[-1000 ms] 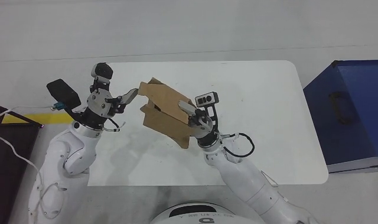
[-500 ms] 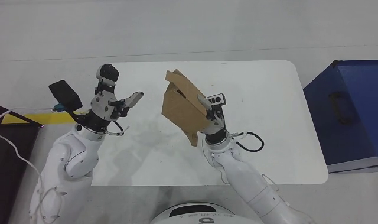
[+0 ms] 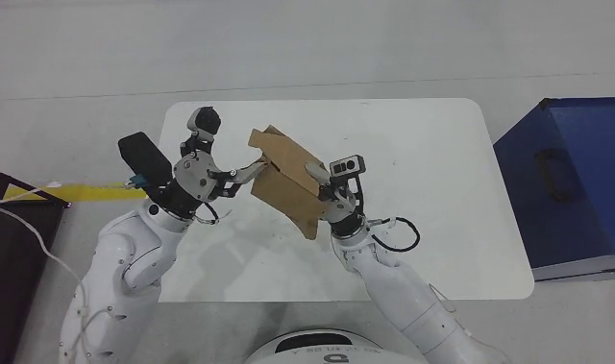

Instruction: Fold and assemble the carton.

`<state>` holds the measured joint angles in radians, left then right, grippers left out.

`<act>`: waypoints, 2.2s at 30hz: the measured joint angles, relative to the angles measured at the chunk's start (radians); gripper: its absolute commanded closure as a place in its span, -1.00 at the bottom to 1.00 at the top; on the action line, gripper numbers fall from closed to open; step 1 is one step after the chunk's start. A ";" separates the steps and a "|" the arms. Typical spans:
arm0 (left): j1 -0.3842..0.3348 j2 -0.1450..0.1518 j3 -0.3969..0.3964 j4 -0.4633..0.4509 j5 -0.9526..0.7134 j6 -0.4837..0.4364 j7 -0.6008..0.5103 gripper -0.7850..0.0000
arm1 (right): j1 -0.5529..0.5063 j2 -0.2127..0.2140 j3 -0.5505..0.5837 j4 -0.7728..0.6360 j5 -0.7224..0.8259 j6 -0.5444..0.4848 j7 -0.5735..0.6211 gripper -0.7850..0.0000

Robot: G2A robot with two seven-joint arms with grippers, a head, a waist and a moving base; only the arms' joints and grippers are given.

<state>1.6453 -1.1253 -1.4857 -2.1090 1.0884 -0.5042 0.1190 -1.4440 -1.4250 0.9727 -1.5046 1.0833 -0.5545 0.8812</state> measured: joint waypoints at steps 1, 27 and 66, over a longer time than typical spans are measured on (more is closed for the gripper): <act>-0.003 -0.001 0.012 0.004 0.022 0.005 -0.001 -1.00 | -0.002 0.000 0.000 -0.003 -0.004 0.001 0.000 1.00; 0.008 0.000 -0.060 0.022 -0.016 0.036 0.015 -1.00 | -0.012 -0.010 0.007 -0.041 0.010 0.008 0.029 1.00; -0.035 -0.003 -0.063 -0.036 -0.002 0.081 -0.176 -1.00 | -0.065 -0.021 0.036 -0.073 0.053 0.043 0.070 1.00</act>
<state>1.6102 -1.1280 -1.5486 -2.1453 1.0866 -0.4234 -0.0574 -1.5085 -1.4457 1.0084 -1.5780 1.1360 -0.5112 0.9511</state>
